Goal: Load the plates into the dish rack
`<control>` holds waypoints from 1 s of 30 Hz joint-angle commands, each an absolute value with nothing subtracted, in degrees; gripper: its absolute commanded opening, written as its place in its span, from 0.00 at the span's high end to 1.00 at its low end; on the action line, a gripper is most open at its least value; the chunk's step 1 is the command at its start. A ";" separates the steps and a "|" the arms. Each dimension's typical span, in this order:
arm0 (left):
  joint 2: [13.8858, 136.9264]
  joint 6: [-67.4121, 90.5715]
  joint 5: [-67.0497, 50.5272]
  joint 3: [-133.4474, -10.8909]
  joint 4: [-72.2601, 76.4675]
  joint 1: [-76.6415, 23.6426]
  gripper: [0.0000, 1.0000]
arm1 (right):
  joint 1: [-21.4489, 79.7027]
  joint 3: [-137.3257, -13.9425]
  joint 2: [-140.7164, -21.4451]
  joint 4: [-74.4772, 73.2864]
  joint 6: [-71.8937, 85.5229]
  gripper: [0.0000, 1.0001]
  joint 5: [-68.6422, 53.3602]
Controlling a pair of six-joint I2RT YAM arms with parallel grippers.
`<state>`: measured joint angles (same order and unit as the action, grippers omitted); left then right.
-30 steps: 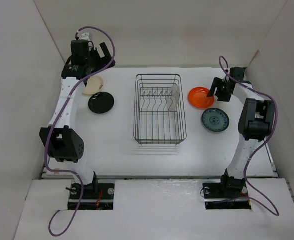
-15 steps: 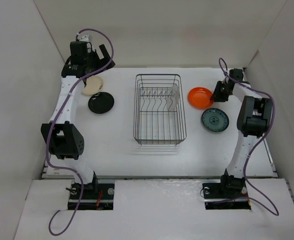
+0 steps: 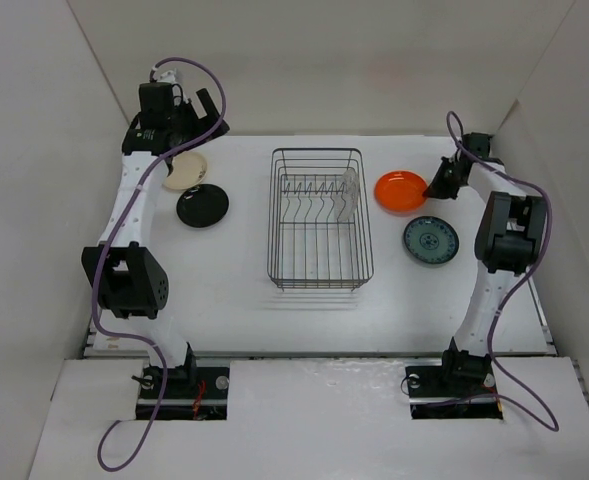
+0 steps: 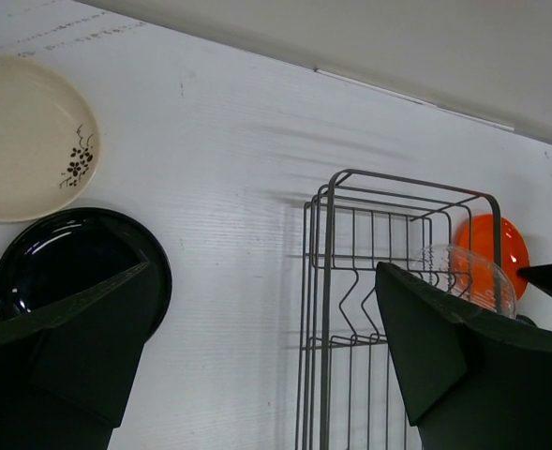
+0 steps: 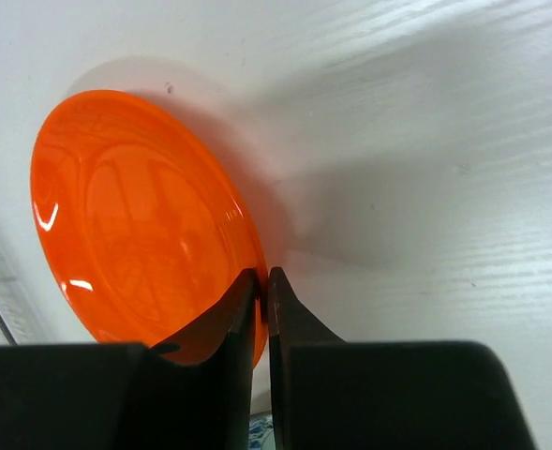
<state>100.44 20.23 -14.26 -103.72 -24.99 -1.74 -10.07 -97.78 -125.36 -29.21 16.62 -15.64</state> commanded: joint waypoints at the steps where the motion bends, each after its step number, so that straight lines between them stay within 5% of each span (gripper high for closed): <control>1: 99.84 20.74 -13.10 -103.62 -23.12 -1.32 0.00 | -9.15 -98.97 -118.85 -29.71 21.44 1.00 -8.19; 13: 98.70 21.27 -9.49 -103.62 -23.64 -1.32 0.00 | 2.09 -97.20 -87.19 -34.79 22.16 1.00 22.13; 21: 98.09 23.47 -0.01 -105.28 -26.97 -1.32 0.00 | 29.58 -107.22 -91.04 -47.71 17.93 1.00 52.95; 30: 98.09 24.17 4.75 -107.14 -29.88 -1.32 0.00 | 38.32 -115.74 -102.38 -54.14 19.86 1.00 60.02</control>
